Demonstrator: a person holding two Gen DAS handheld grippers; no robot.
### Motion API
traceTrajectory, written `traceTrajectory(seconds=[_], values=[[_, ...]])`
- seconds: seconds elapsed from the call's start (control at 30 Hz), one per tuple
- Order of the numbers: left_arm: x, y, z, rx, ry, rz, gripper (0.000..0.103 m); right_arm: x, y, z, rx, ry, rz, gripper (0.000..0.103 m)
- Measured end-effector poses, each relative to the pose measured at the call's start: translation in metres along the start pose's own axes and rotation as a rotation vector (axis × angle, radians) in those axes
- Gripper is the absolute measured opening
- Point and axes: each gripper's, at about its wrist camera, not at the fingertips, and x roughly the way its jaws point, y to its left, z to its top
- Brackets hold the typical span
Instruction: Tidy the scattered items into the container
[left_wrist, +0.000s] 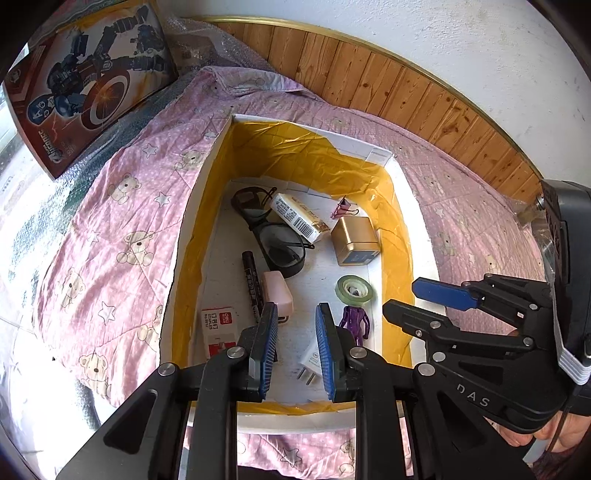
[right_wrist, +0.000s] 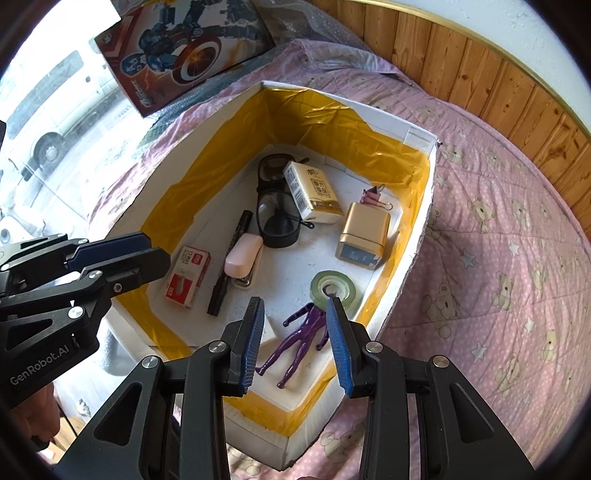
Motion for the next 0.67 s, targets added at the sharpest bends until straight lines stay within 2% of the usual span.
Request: traceTrajectory(seconds=[0.37,0.67], values=[[-0.015,-0.005,-0.005,0.017,-0.031,0.006,0.023,-0.006,0.002,-0.01,0.032,0.006,0.038,0.039],[-0.019,-0.007,-0.008,0.018,-0.041,0.01,0.023,-0.013,0.006,-0.011,0.032,-0.014,0.03,0.039]])
